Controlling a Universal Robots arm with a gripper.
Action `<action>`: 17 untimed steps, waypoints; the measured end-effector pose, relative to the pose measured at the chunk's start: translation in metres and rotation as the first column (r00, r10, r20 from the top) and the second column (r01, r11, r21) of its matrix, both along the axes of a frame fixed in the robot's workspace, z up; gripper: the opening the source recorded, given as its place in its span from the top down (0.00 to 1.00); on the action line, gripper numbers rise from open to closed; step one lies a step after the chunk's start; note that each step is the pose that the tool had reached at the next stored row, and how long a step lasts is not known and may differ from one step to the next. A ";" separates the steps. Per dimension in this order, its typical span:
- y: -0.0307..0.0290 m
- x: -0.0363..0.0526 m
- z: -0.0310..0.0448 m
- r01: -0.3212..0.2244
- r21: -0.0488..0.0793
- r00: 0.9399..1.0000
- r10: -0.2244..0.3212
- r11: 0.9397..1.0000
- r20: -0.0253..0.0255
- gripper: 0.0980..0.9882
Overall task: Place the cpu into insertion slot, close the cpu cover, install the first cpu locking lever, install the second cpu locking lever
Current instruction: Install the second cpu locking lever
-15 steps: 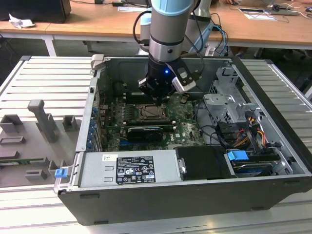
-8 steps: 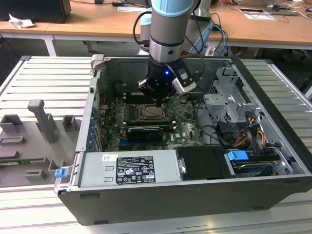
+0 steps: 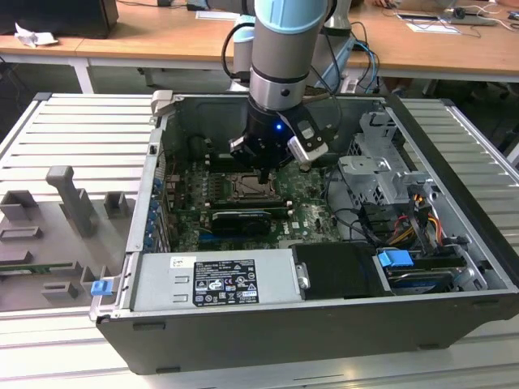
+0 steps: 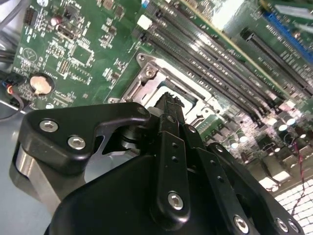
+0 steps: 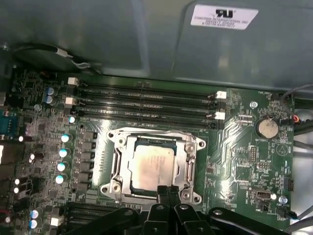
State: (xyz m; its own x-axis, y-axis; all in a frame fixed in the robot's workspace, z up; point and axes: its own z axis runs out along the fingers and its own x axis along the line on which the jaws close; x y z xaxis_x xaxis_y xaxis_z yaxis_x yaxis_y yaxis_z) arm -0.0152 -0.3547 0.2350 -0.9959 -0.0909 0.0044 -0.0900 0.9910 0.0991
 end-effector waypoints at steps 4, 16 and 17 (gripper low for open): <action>-0.0094 0.0000 -0.0012 0.000 0.035 1.000 0.000 0.999 0.000 0.99; -0.0282 -0.0113 -0.0019 0.000 0.037 1.000 0.000 0.999 0.000 0.99; -0.0283 -0.0151 -0.0023 0.000 0.037 1.000 0.000 0.999 0.000 0.99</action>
